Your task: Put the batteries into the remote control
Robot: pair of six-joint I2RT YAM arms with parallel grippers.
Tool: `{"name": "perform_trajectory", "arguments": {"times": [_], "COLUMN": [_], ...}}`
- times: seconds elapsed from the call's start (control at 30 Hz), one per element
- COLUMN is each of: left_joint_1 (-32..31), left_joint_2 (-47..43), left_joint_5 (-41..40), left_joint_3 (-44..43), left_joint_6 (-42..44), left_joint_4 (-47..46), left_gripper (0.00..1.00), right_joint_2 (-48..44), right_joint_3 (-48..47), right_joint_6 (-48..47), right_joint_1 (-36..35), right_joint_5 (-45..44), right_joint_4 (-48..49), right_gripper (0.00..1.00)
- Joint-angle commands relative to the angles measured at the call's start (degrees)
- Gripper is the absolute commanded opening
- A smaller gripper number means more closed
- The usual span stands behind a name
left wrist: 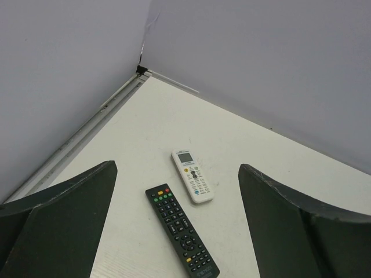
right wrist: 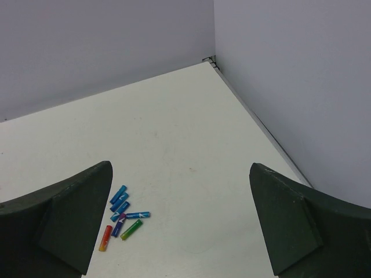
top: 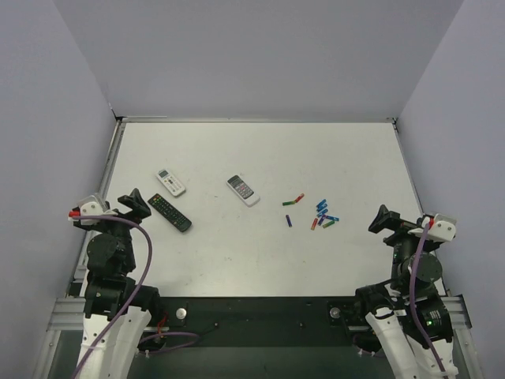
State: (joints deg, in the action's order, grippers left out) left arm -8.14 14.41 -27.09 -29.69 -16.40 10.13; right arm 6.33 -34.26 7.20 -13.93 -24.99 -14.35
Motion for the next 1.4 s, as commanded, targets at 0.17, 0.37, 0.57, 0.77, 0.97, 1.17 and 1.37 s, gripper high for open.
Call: {"name": "perform_trajectory", "arguments": {"times": [0.17,0.37,0.57,0.77,0.97,1.17,1.37], "left_joint_1": [0.3,0.3,0.4,0.6,0.9,1.0,1.1], "left_joint_2": [6.8,22.7,43.1,57.6,67.8,79.0,87.6], "left_joint_5": [-1.3,-1.5,-1.8,-3.8,-2.6,-1.5,-1.0], "left_joint_3": [-3.9,-10.8,-20.8,-27.1,-29.2,-35.8,-40.6], "left_joint_6": [-4.9,-14.2,-22.7,-26.2,-30.1,-32.8,-34.3], "left_joint_4": [5.3,18.3,30.4,33.1,29.7,29.2,29.4], "left_gripper": [0.98,0.97,0.97,0.97,0.98,0.97,0.97], "right_joint_2": [-3.4,-3.6,-4.4,-5.4,-6.1,-6.0,-6.1], "right_joint_3": [1.1,1.2,1.4,1.1,1.1,1.3,1.7], "right_joint_6": [1.3,1.9,2.0,2.3,1.9,1.3,0.3], "right_joint_1": [-0.6,-1.4,-3.1,-3.8,-4.3,-4.8,-5.1], "right_joint_5": [-1.9,2.1,2.9,3.4,5.0,5.8,6.2], "right_joint_4": [2.1,2.3,2.4,2.0,1.6,1.6,2.1], "right_gripper": [1.00,1.00,1.00,1.00,1.00,1.00,1.00]}}
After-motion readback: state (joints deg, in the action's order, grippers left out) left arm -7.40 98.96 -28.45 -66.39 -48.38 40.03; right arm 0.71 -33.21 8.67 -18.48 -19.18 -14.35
